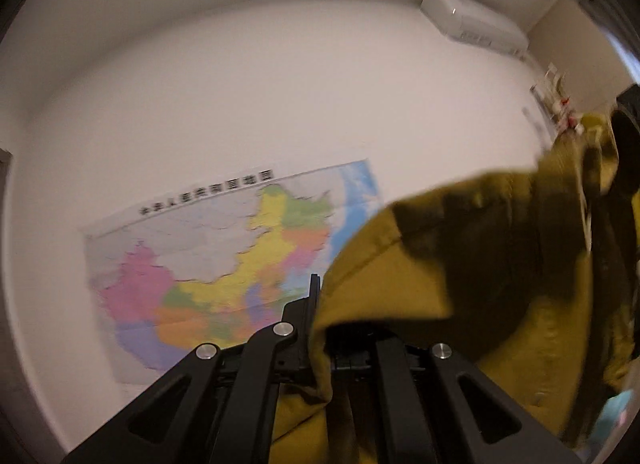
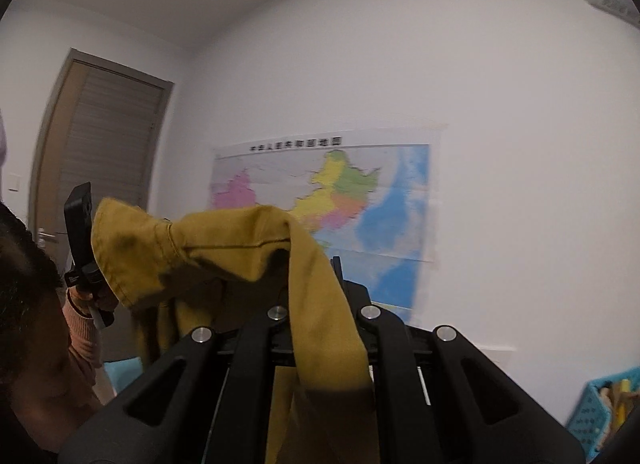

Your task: Fold large clothes

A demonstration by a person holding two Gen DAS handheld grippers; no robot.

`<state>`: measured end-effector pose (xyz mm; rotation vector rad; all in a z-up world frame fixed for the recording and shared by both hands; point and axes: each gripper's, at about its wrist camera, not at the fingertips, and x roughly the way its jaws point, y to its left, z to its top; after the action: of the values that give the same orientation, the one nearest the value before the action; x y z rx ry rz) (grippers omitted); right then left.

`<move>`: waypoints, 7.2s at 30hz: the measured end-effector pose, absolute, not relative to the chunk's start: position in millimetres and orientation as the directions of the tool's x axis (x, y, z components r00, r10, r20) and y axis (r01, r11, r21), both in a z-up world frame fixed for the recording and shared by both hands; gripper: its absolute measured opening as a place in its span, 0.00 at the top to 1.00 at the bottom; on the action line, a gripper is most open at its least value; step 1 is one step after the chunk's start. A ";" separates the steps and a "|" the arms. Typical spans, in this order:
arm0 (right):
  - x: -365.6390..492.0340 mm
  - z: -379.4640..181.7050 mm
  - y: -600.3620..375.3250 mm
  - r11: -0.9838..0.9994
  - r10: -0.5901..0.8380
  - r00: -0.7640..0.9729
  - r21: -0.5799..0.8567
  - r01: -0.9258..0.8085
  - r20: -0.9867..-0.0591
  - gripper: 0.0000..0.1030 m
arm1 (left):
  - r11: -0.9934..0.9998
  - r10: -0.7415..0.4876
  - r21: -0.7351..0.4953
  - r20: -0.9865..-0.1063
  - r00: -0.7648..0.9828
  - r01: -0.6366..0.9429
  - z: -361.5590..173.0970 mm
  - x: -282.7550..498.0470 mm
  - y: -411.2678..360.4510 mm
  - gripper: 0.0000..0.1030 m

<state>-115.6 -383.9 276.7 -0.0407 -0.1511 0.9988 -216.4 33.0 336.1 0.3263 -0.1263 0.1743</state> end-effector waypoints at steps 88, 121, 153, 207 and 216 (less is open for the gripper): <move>267.1 -20.8 -146.2 0.617 0.685 0.346 0.259 -0.743 -0.641 0.95 | 0.928 -0.281 -0.149 -0.880 0.382 0.341 -29.8 100.1 94.2 0.46; 243.7 -22.8 -239.5 0.734 0.612 0.466 0.240 -0.635 -0.639 0.27 | 0.960 -0.232 -0.281 -0.763 0.603 0.014 45.0 170.1 139.4 0.32; 136.7 -20.5 -450.0 0.865 0.495 0.563 0.312 -0.394 -0.661 0.88 | 0.996 0.007 0.060 -0.804 0.595 0.069 26.1 26.7 168.9 0.25; 78.3 13.4 -102.9 0.252 0.811 -0.062 0.442 -0.861 -0.581 0.95 | 0.969 -0.235 -0.099 -0.645 0.727 0.225 65.1 -17.7 165.7 0.41; 108.7 -6.6 -56.3 0.257 0.830 -0.092 0.525 -0.812 -0.550 0.52 | 0.954 -0.293 -0.155 -0.662 0.690 0.257 53.6 -25.5 162.2 0.26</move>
<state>108.7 -56.3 -6.6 0.0250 0.9411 1.3713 -25.5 162.2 53.6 -0.0511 0.7486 -0.3074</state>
